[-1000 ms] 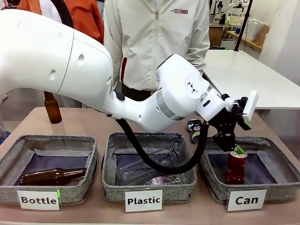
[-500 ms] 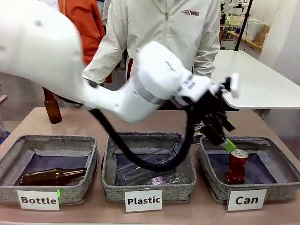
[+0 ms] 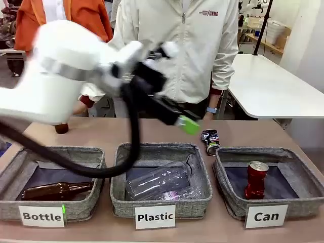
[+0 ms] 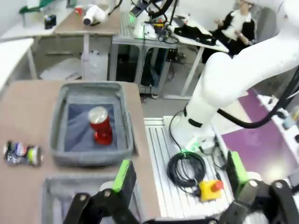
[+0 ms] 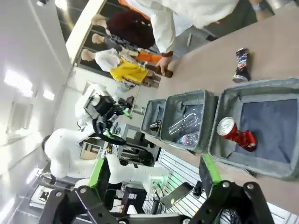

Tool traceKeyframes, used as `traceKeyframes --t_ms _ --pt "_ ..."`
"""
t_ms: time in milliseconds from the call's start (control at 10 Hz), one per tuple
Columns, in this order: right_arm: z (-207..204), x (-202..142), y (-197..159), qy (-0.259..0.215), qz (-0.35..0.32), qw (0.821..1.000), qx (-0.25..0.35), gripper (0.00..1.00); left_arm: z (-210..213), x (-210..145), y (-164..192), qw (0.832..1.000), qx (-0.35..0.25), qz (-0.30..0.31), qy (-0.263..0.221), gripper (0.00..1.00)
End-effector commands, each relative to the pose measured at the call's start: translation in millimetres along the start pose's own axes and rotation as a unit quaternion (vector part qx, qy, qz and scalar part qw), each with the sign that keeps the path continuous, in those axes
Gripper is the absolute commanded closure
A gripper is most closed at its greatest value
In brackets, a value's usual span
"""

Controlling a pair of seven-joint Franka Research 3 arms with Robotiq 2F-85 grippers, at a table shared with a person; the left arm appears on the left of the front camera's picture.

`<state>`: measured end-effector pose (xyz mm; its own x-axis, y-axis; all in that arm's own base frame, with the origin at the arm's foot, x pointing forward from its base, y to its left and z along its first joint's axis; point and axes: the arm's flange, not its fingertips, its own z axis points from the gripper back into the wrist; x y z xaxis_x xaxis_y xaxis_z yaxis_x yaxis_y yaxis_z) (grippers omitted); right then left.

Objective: Sort the can waste into the basket.
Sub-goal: Pick up the can waste from the table and place it in the right Fabric basket.

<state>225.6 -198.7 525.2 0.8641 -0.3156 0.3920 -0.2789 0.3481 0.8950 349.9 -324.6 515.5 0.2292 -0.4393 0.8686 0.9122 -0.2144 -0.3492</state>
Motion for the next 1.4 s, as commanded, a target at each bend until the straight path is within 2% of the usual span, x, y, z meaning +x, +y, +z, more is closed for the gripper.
traceKeyframes --t_ms 0,200,400,500,600,700,800,900,1000,1300 --pt "-50.2 8.4 9.4 0.014 -0.015 1.0 0.011 0.0 73.5 -33.6 -43.4 0.997 0.026 0.06 -0.034 0.0" --pt "-105.7 12.6 6.4 0.038 -0.049 0.997 0.041 0.0 182.8 -65.7 -71.0 0.982 0.079 0.112 -0.129 0.0" --pt "-140.4 4.6 -5.3 0.066 -0.082 0.993 0.06 0.0 277.5 -127.1 -87.5 0.952 0.119 0.224 -0.17 0.0" --pt "-149.7 6.8 -13.4 0.06 -0.087 0.993 0.055 0.0 312.4 -164.0 -95.2 0.935 0.154 0.27 -0.17 0.0" --pt "-153.1 9.8 -20.3 0.046 -0.097 0.993 0.043 0.0 343.5 -202.3 -98.1 0.926 0.145 0.304 -0.171 0.0" --pt "-154.0 13.1 -23.5 0.035 -0.1 0.994 0.036 0.0 365.8 -228.5 -91.0 0.917 0.151 0.322 -0.182 0.0" --pt "-156.1 12.6 -21.5 0.021 -0.099 0.995 0.023 0.0 385.6 -246.9 -87.0 0.907 0.163 0.325 -0.214 0.0" --pt "-153.1 15.0 -21.4 0.001 -0.089 0.996 -0.011 0.0 393.6 -255.0 -71.5 0.908 0.199 0.277 -0.243 0.0" --pt "-143.8 22.2 -30.1 0.048 -0.091 0.994 0.031 0.0 372.9 -254.0 -103.6 0.904 0.179 0.335 -0.196 0.0" --pt "-143.8 22.2 -30.1 0.048 -0.091 0.994 0.031 0.0 372.9 -254.0 -103.6 0.904 0.179 0.335 -0.196 0.0"
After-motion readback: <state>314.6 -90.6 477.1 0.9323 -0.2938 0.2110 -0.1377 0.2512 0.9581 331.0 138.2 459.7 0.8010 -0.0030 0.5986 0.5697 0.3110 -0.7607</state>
